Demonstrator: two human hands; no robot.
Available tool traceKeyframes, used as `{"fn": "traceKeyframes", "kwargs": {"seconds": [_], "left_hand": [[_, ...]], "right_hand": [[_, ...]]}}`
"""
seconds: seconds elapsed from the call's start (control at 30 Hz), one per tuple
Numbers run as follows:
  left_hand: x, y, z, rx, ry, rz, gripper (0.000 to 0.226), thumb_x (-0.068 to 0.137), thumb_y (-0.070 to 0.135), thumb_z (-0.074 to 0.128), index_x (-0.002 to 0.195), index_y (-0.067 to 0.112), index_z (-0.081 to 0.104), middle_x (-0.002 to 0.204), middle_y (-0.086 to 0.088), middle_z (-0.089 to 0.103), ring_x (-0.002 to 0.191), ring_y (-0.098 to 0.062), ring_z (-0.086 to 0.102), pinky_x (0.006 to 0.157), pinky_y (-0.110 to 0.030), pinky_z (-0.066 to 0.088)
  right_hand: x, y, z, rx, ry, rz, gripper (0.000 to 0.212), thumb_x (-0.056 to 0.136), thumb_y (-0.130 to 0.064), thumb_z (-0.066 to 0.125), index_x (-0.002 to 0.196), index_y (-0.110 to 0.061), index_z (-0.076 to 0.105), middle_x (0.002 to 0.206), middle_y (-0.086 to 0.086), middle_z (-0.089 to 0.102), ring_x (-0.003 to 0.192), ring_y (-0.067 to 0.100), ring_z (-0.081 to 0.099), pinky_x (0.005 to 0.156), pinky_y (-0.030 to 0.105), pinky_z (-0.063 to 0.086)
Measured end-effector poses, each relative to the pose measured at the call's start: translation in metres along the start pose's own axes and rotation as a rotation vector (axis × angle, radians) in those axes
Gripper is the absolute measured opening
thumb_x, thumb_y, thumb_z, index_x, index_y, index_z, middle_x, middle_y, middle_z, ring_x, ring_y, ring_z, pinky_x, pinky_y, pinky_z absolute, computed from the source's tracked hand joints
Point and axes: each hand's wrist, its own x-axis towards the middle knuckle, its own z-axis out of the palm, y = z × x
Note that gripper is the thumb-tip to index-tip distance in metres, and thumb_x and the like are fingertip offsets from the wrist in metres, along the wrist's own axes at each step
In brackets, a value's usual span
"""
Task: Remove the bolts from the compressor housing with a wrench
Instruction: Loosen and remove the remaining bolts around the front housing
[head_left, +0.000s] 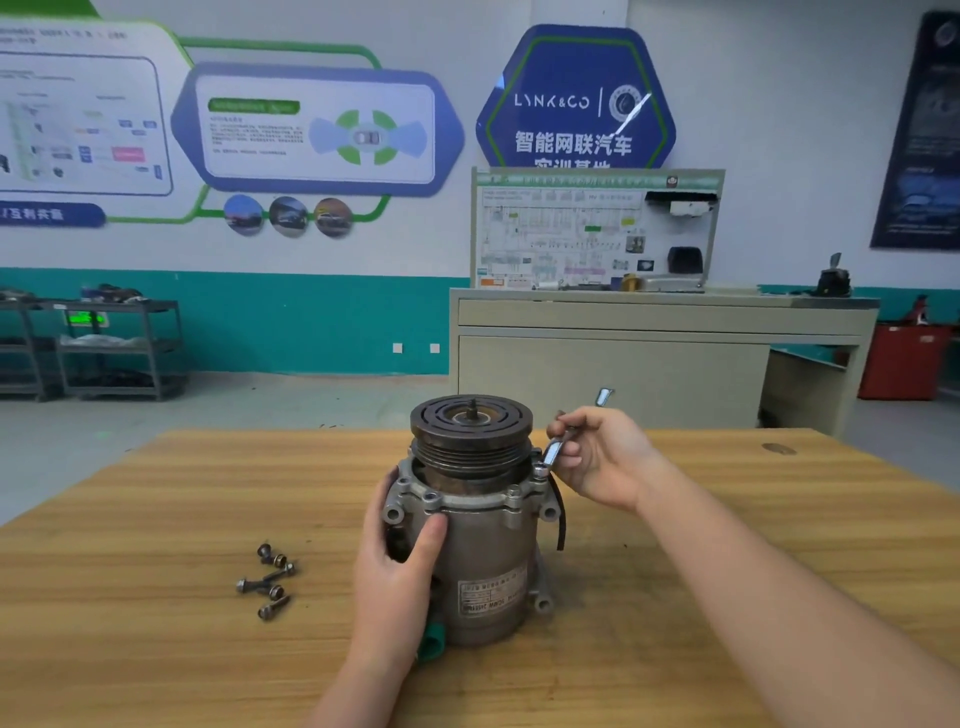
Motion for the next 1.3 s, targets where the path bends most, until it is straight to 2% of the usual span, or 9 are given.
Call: {"fn": "traceKeyframes", "kwargs": {"seconds": [0.17, 0.3, 0.5, 0.67, 0.8, 0.87, 1.0, 1.1, 1.3], "left_hand": [[0.001, 0.001, -0.001, 0.014, -0.006, 0.001, 0.058, 0.057, 0.064, 0.063, 0.112, 0.065, 0.045, 0.115, 0.03, 0.055, 0.099, 0.023, 0.053, 0.067, 0.002, 0.043], [0.0, 0.0, -0.001, 0.019, 0.004, 0.007, 0.054, 0.062, 0.058, 0.063, 0.112, 0.063, 0.045, 0.114, 0.029, 0.057, 0.1, 0.023, 0.052, 0.068, 0.003, 0.042], [0.0, -0.003, 0.0, 0.047, 0.022, 0.004, 0.051, 0.063, 0.057, 0.061, 0.109, 0.07, 0.044, 0.116, 0.031, 0.056, 0.101, 0.023, 0.051, 0.073, -0.004, 0.043], [0.0, -0.003, 0.0, 0.042, 0.012, 0.018, 0.057, 0.062, 0.059, 0.061, 0.116, 0.064, 0.043, 0.118, 0.032, 0.052, 0.1, 0.025, 0.05, 0.069, 0.001, 0.042], [0.0, -0.004, 0.0, 0.038, 0.012, 0.029, 0.055, 0.067, 0.052, 0.062, 0.118, 0.061, 0.044, 0.117, 0.032, 0.055, 0.102, 0.023, 0.052, 0.07, 0.003, 0.042], [0.0, -0.004, -0.001, 0.038, 0.008, 0.032, 0.053, 0.071, 0.049, 0.064, 0.119, 0.059, 0.045, 0.117, 0.03, 0.057, 0.104, 0.021, 0.052, 0.072, 0.002, 0.042], [0.001, -0.005, -0.001, 0.042, 0.02, 0.043, 0.053, 0.075, 0.044, 0.069, 0.122, 0.053, 0.045, 0.121, 0.026, 0.056, 0.106, 0.019, 0.052, 0.075, 0.003, 0.04], [0.001, -0.005, -0.001, 0.033, 0.017, 0.038, 0.052, 0.076, 0.044, 0.072, 0.12, 0.054, 0.047, 0.121, 0.024, 0.058, 0.106, 0.018, 0.054, 0.075, 0.002, 0.042], [0.0, -0.003, 0.001, 0.026, 0.034, 0.036, 0.052, 0.068, 0.049, 0.062, 0.117, 0.057, 0.047, 0.115, 0.027, 0.058, 0.101, 0.018, 0.055, 0.071, 0.001, 0.043]], "right_hand": [[-0.008, -0.005, -0.006, 0.17, -0.111, -0.028, 0.005, 0.075, -0.006, 0.044, 0.077, -0.006, 0.048, 0.063, 0.009, 0.057, 0.043, 0.013, 0.049, 0.04, 0.02, 0.043], [-0.022, -0.01, -0.009, 0.318, -0.069, -0.215, 0.015, 0.092, -0.003, 0.043, 0.083, -0.001, 0.055, 0.069, 0.012, 0.064, 0.054, 0.018, 0.062, 0.051, 0.023, 0.053], [-0.042, 0.005, -0.002, -0.093, 0.019, -0.606, 0.013, 0.101, -0.006, 0.04, 0.091, -0.006, 0.048, 0.073, 0.011, 0.066, 0.06, 0.018, 0.067, 0.057, 0.026, 0.056], [-0.057, 0.016, -0.001, -0.385, 0.056, -0.84, 0.012, 0.098, -0.004, 0.046, 0.088, -0.011, 0.049, 0.077, 0.009, 0.066, 0.065, 0.022, 0.069, 0.062, 0.029, 0.056], [-0.065, 0.029, 0.001, -0.641, 0.019, -0.98, 0.031, 0.096, -0.009, 0.052, 0.082, -0.037, 0.056, 0.079, 0.003, 0.069, 0.07, 0.02, 0.071, 0.066, 0.027, 0.057], [-0.069, 0.034, 0.006, -0.772, 0.021, -1.052, 0.027, 0.093, -0.017, 0.054, 0.081, -0.041, 0.056, 0.078, 0.0, 0.07, 0.07, 0.012, 0.07, 0.067, 0.022, 0.055], [-0.076, 0.041, 0.013, -1.166, 0.082, -1.355, 0.007, 0.091, -0.024, 0.058, 0.085, -0.027, 0.058, 0.072, -0.005, 0.065, 0.069, 0.005, 0.064, 0.067, 0.005, 0.044], [-0.075, 0.053, 0.018, -1.424, 0.118, -1.536, 0.008, 0.09, -0.012, 0.059, 0.085, -0.007, 0.062, 0.078, 0.001, 0.058, 0.064, 0.01, 0.053, 0.063, 0.011, 0.039], [-0.07, 0.061, 0.029, -1.347, 0.276, -1.647, 0.014, 0.09, -0.013, 0.047, 0.088, -0.003, 0.056, 0.07, 0.008, 0.055, 0.051, 0.021, 0.052, 0.046, 0.027, 0.041]]}}
